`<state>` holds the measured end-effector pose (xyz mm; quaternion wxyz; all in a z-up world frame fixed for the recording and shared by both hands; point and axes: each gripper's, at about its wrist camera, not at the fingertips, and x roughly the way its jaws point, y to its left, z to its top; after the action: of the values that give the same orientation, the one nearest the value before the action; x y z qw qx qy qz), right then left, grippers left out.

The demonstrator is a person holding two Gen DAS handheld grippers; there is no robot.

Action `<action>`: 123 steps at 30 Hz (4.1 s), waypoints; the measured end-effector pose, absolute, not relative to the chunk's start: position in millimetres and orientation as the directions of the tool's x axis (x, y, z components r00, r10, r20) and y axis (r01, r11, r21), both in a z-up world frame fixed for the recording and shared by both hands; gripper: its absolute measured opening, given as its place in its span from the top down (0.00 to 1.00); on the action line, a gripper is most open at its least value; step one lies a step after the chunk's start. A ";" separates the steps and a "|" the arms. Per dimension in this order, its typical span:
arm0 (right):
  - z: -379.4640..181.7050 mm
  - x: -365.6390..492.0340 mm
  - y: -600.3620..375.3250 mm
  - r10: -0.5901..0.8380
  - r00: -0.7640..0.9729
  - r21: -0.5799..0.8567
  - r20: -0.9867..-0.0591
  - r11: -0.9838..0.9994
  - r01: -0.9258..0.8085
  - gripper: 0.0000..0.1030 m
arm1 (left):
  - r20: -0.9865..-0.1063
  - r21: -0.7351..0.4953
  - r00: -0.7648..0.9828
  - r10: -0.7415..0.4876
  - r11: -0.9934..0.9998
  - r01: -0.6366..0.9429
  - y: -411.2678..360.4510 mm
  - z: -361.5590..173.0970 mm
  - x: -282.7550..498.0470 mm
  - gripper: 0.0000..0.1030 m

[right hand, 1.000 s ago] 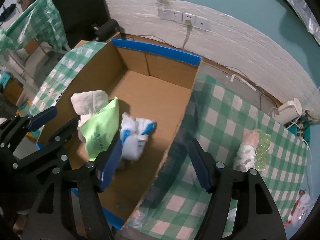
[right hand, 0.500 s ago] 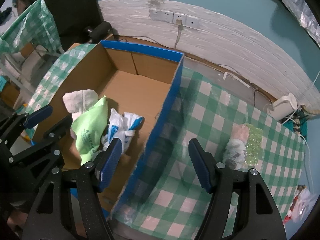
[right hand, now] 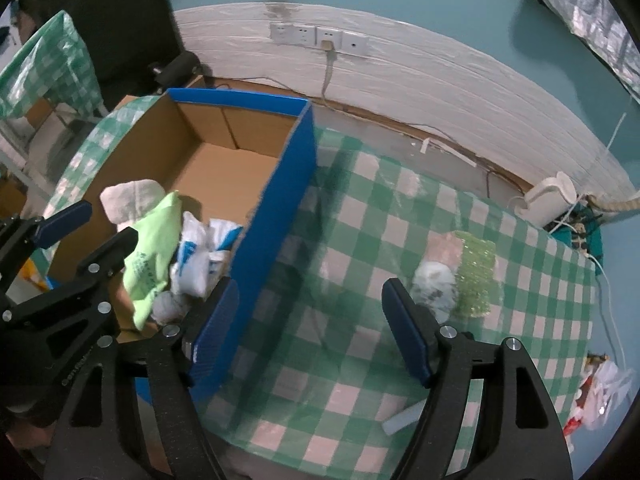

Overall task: Organize soft objects
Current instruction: 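Move the left tool toward the grey glove bundle while the right tool moves toward the black sock, then grasp the grey-wrapped pink glove bundle with the left tool while the right tool grasps the black sock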

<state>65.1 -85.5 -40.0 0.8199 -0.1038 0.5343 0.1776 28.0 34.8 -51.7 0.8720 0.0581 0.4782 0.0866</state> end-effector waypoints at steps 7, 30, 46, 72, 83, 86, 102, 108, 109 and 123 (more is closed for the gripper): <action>-41.5 65.0 -111.3 0.162 0.371 0.017 -0.914 0.931 -0.365 0.27 | -0.827 0.186 0.529 0.192 0.980 -0.065 16.8 -52.0 30.9 0.46; -67.1 76.6 -208.0 0.095 0.348 0.035 -0.933 0.984 -0.175 0.25 | -0.847 0.189 0.512 0.141 0.981 0.042 -54.7 -62.8 47.5 0.38; -113.1 92.4 -238.1 0.055 0.258 0.038 -0.964 0.997 -0.069 0.25 | -0.873 0.204 0.468 0.136 0.974 0.097 -91.4 -93.0 63.9 0.37; -165.9 93.1 -255.6 -0.034 0.164 -0.045 -0.986 0.997 -0.064 0.25 | -0.904 0.205 0.405 0.139 0.971 0.124 -117.5 -134.3 85.6 0.34; -170.0 97.0 -292.1 -0.054 0.172 -0.058 -0.984 0.998 -0.019 0.25 | -0.917 0.179 0.383 0.111 0.973 0.146 -135.7 -144.5 95.2 0.34; -170.1 97.8 -298.9 -0.042 0.172 -0.044 -0.984 0.999 -0.005 0.25 | -0.924 0.145 0.373 0.083 0.979 0.141 -138.9 -146.6 99.0 0.34; -174.8 88.0 -333.9 0.013 0.176 0.024 -0.984 0.998 0.058 0.23 | -0.923 0.107 0.383 0.044 0.984 0.145 -173.7 -150.7 127.2 0.25; -184.9 93.4 -336.5 0.045 0.170 0.060 -0.984 0.995 0.081 0.23 | -0.916 0.140 0.396 0.060 0.975 0.174 -190.2 -156.8 142.0 0.25; -188.1 94.3 -335.9 0.047 0.163 0.062 -0.985 0.994 0.085 0.23 | -0.917 0.142 0.395 0.062 0.974 0.177 -192.2 -159.1 144.4 0.25; -203.5 97.2 -319.5 0.002 0.150 0.013 -0.989 0.997 0.071 0.34 | -0.928 0.048 0.371 -0.032 0.978 0.205 -191.4 -176.5 149.9 0.25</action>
<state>97.2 -319.5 -203.5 0.7578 0.0281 0.6515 -0.0226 149.9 -191.4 -176.5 0.8242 0.0779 0.5563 -0.0718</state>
